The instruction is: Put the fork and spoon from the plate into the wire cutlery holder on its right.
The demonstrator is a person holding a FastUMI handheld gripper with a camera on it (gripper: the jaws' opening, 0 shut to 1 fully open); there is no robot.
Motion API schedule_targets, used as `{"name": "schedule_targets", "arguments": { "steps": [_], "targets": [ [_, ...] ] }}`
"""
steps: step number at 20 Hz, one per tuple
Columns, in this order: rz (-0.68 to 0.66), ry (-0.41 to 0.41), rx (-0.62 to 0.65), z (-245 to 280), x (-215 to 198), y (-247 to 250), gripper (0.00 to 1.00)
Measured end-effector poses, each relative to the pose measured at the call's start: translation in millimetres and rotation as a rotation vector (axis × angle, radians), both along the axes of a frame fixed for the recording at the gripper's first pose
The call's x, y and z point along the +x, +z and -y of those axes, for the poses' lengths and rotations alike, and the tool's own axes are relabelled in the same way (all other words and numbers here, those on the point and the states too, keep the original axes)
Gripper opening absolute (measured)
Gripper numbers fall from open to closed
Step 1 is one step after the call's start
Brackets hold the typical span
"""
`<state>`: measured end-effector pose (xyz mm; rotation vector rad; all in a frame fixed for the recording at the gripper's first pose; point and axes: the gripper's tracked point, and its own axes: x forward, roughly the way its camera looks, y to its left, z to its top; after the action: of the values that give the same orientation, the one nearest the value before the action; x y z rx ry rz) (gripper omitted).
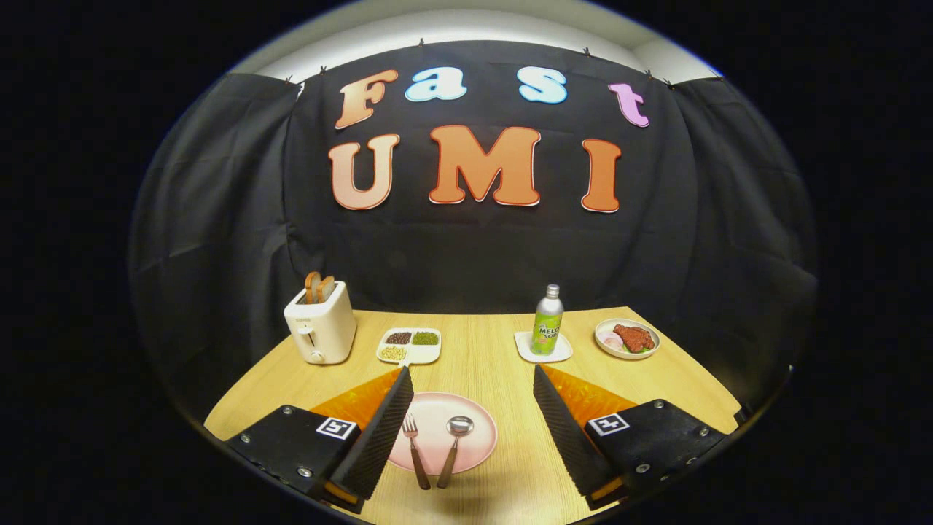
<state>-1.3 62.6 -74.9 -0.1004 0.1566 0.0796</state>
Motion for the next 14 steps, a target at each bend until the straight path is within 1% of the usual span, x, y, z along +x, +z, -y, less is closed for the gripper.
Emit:
{"name": "schedule_targets", "arguments": {
  "steps": [4,9,14],
  "targets": [
    [-0.059,0.023,-0.011,-8,10,-34,0.99],
    [-0.206,0.026,-0.065,-11,22,-101,0.98],
    [-0.314,0.02,-0.093,-12,33,-149,0.88]
  ]
}}
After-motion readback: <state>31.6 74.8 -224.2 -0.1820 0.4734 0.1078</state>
